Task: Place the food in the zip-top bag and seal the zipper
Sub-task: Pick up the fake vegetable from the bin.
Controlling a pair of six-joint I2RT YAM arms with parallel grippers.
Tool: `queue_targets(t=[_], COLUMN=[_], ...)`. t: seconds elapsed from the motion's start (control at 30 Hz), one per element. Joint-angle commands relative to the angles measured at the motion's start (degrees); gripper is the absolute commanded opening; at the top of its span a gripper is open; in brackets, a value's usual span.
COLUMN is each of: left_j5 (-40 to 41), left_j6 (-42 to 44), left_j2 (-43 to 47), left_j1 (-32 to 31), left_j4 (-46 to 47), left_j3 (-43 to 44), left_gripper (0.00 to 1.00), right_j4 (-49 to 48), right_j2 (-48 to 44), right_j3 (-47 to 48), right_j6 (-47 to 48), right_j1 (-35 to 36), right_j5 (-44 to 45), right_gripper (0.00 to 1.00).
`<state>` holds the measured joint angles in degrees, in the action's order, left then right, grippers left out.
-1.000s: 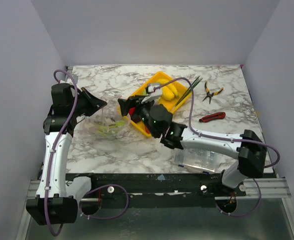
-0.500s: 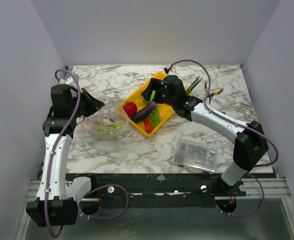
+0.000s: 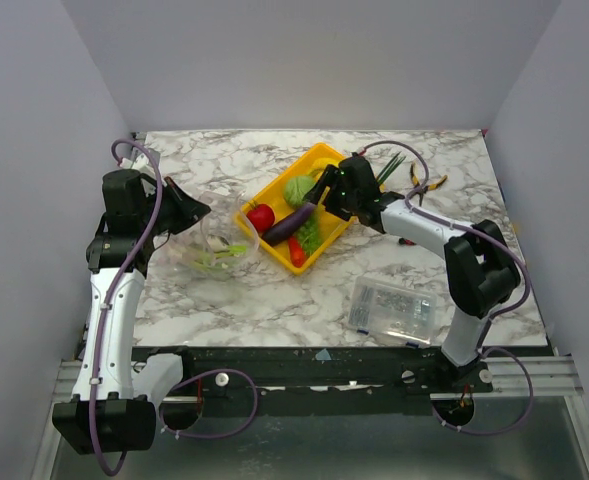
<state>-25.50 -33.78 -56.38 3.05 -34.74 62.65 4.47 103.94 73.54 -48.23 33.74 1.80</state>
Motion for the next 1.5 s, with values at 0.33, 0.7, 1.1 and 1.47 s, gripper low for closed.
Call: queue_targets(t=[0.33,0.7,1.1,1.47], left_j5=[-3.4,-6.2,-6.6,-8.0], left_j6=[0.1,-1.8,-2.1,-2.7], left_j2=[-0.4,-1.6,-1.6,-1.8], left_j1=[0.9,3.2,3.7,3.7], left_j4=[2.4,4.1,4.9,5.7], left_j3=[-1.1,-2.9,-3.7,-4.5], left_gripper=[0.00,0.00,0.00,0.00], right_j4=[-12.8,-15.4,-18.4,-19.9], right_j2=[6.8,10.3,12.1,-7.5], right_j3=[-2.0,-1.9,-1.7,-12.2], right_j6=[-6.6,-6.6,-7.6,0.6], right_j1=[-3.7,-3.6,-3.6,-3.6], right_j5=[-4.9,-4.6,-7.3,5.7], right_gripper=[0.64,0.55,0.39,0.00])
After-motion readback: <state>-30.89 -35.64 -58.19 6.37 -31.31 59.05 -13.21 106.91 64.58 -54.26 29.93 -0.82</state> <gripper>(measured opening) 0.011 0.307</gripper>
